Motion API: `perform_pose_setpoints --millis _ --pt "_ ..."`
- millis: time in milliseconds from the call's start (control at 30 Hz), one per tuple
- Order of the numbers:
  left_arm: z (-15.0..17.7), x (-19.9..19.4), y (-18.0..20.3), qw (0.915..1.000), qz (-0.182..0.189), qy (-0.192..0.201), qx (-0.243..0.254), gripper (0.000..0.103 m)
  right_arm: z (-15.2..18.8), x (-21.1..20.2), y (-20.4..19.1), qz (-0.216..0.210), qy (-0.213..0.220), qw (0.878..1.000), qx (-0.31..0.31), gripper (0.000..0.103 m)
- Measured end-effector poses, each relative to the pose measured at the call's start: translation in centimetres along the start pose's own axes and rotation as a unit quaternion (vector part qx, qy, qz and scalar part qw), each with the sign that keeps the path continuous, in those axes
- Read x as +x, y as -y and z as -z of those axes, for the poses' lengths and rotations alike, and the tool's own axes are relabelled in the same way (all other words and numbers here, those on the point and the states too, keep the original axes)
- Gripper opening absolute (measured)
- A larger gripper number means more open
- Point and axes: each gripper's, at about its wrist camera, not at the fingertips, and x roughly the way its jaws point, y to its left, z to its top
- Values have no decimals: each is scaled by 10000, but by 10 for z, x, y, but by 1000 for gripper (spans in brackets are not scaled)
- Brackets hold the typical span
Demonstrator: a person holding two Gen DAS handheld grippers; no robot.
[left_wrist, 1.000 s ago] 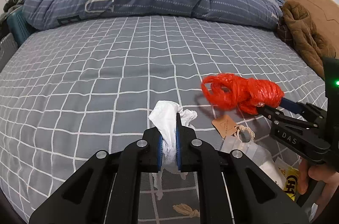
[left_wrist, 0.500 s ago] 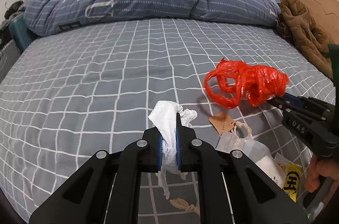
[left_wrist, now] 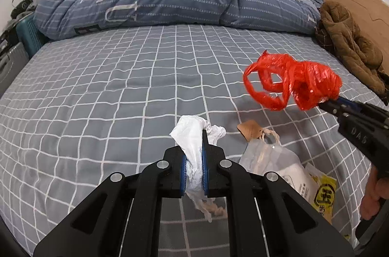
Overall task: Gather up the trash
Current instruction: 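Hold the tissue packet in the left gripper while the right grasps the red bag, then carry the tissue packet and red bag down over the floor bin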
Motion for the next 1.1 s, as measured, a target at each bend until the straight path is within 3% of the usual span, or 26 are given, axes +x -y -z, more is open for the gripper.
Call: perform_pose_setpoints --millis 300,1100 --pt "10 -23 12 9996 234 81 -115 9 24 -32 -3 76 -10 10000 23 21" --pt "79 -96 31 9995 306 3 33 9 75 -132 0 -7 221 9995 242 22"
